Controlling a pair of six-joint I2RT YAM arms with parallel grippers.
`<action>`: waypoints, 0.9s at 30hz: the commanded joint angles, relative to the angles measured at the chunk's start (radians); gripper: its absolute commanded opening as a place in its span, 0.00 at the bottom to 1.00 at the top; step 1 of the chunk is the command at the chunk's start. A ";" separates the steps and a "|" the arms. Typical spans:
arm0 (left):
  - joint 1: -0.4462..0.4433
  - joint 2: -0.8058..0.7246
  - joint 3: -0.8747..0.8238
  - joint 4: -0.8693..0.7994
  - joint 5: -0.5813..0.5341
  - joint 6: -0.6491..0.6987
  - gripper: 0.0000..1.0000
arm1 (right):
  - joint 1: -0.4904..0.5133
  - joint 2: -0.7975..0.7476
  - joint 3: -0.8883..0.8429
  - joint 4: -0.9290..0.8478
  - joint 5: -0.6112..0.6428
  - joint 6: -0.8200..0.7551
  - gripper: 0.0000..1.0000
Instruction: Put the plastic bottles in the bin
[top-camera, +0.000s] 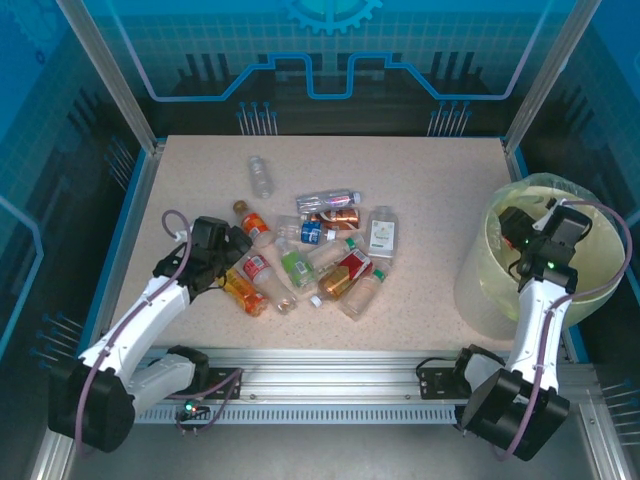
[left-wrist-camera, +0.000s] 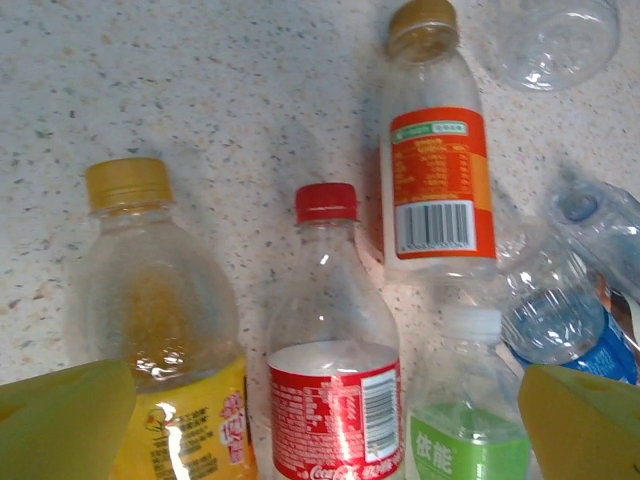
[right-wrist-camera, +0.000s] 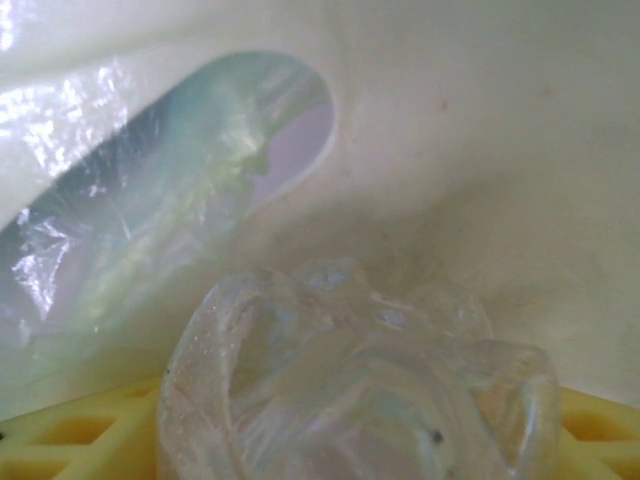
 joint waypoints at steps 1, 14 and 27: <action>0.026 0.005 -0.033 -0.042 -0.004 -0.043 0.99 | 0.009 -0.028 -0.007 -0.054 0.037 -0.020 0.76; 0.097 0.060 -0.078 -0.071 -0.038 -0.130 0.99 | 0.009 -0.137 0.090 -0.202 0.194 -0.047 0.95; 0.175 0.244 -0.104 0.127 0.135 -0.090 0.93 | 0.079 -0.309 0.231 -0.234 0.060 -0.056 1.00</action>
